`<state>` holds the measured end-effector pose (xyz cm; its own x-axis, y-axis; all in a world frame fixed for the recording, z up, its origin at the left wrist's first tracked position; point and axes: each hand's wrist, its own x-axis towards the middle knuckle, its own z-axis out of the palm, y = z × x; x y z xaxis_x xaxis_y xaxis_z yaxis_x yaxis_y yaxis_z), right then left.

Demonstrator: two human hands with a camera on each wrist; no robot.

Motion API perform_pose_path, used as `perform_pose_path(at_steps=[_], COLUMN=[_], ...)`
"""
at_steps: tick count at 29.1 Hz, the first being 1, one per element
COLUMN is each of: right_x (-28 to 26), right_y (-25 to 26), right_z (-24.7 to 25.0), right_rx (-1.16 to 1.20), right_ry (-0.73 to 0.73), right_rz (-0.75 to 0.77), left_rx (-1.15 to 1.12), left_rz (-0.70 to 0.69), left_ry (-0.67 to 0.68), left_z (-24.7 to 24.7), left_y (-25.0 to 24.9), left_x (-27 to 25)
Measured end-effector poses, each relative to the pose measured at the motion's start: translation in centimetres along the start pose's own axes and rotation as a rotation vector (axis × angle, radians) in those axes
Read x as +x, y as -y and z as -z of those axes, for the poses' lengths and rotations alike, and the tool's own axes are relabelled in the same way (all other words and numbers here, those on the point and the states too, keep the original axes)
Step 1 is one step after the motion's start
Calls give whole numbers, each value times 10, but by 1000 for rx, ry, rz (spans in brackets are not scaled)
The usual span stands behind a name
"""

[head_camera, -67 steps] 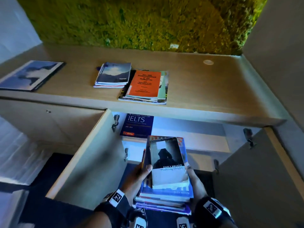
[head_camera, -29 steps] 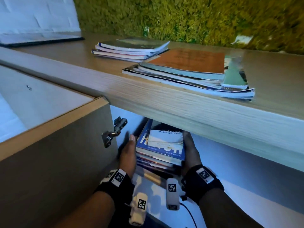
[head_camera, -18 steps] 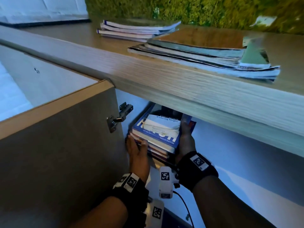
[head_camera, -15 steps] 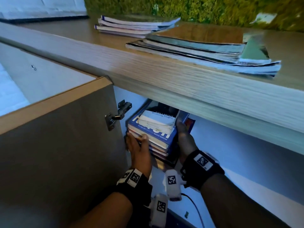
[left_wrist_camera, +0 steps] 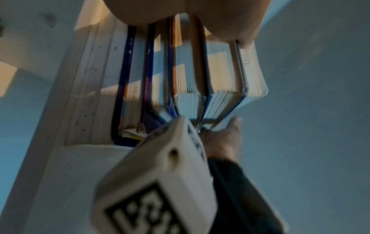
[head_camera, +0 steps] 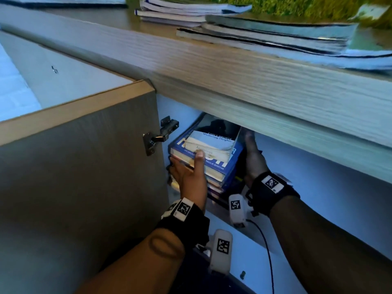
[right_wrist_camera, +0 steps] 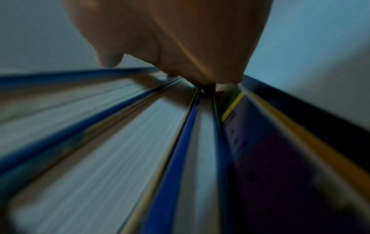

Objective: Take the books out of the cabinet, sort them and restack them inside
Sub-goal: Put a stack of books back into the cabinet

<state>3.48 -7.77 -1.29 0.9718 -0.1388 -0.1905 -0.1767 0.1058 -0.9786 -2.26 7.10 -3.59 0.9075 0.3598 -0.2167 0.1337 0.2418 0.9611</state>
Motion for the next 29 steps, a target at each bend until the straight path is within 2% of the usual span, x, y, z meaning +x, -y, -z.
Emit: perform_pose_path(at_steps=[3,5,7,9,13,16,20,29], right_x=[-13,-17,-13,-1,-18,-21,12,0], right_y=[-8,-19,-31,-43,-21,-29,-58,-49], right_z=[1,-7,-16,-13,-4,-5,-1,-10], right_rx=[37,120,84,83,15,-36,-107,-38], right_ry=[-58,-46,-79,-90,-148,-101,-69,-53], right_rz=[21,-30,-98,-55,-107,-101,-28,-35], left_rx=[13,71,90,111,134,234,244,229], left_rz=[-4,-33,-10,-21,-44,-115,-140,-152], left_ry=[16,45,43,19,37,110,96,159], left_z=[3,2,-4,-8,-3,2,-5,6], left_y=[9,10,8,4,13,21,18,22], left_x=[-4,-13,-16,-17,-20,-29,-32,-26])
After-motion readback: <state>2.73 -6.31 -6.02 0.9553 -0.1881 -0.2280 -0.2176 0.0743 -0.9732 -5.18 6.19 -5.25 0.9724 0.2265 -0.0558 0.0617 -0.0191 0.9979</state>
